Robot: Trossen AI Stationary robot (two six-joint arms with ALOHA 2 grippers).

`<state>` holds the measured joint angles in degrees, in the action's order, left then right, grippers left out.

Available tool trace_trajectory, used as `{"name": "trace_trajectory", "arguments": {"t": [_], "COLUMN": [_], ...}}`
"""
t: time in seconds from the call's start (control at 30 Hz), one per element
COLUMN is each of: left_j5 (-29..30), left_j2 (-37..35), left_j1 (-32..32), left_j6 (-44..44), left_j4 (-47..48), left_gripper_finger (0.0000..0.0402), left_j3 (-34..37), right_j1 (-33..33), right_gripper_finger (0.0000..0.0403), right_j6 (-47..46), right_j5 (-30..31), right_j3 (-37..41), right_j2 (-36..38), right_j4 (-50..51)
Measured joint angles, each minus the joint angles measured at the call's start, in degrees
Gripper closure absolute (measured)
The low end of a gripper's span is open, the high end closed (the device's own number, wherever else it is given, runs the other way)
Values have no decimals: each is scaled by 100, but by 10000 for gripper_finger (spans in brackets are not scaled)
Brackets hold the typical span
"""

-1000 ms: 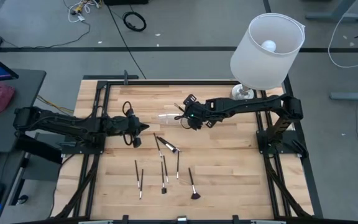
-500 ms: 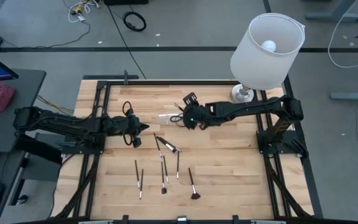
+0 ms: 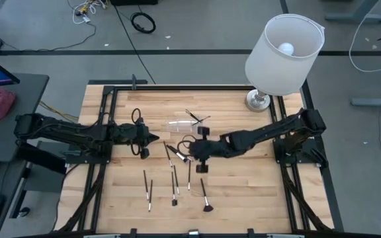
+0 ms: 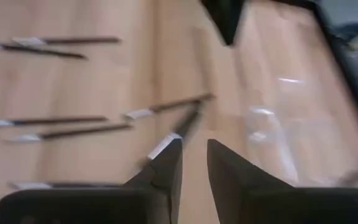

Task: Put items in baskets/containers
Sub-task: Put the black highlighter brush into the transparent organizer

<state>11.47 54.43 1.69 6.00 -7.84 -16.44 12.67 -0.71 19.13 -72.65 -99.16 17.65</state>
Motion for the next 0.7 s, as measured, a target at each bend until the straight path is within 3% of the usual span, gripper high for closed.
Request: {"name": "trace_trajectory", "arguments": {"t": [0.13, 0.27, 0.43, 0.6, 0.7], "left_j5": [-1, 1, 0, 1, 1], "left_j2": [0, 0, 0, 0, 0], "left_j1": [0, 0, 0, 0, 0], "left_j6": [91, 91, 90, 85, 83], "left_j4": [2, 2, 2, 4, 4], "left_gripper_finger": [390, 390, 389, 389, 389], "left_j3": [0, 2, 2, 0, 0], "right_j1": [141, 140, 258, 509, 613], "right_gripper_finger": [314, 290, 258, 250, 250], "right_j6": [-103, -884, -1352, -708, -65], "right_j5": [-63, 20, 8, -93, -610], "right_j3": [712, 1433, 2058, 2093, 2093], "right_j2": [-6, -10, -15, -17, -17], "right_j4": [-1089, -1965, -2590, -2678, -2844]}}
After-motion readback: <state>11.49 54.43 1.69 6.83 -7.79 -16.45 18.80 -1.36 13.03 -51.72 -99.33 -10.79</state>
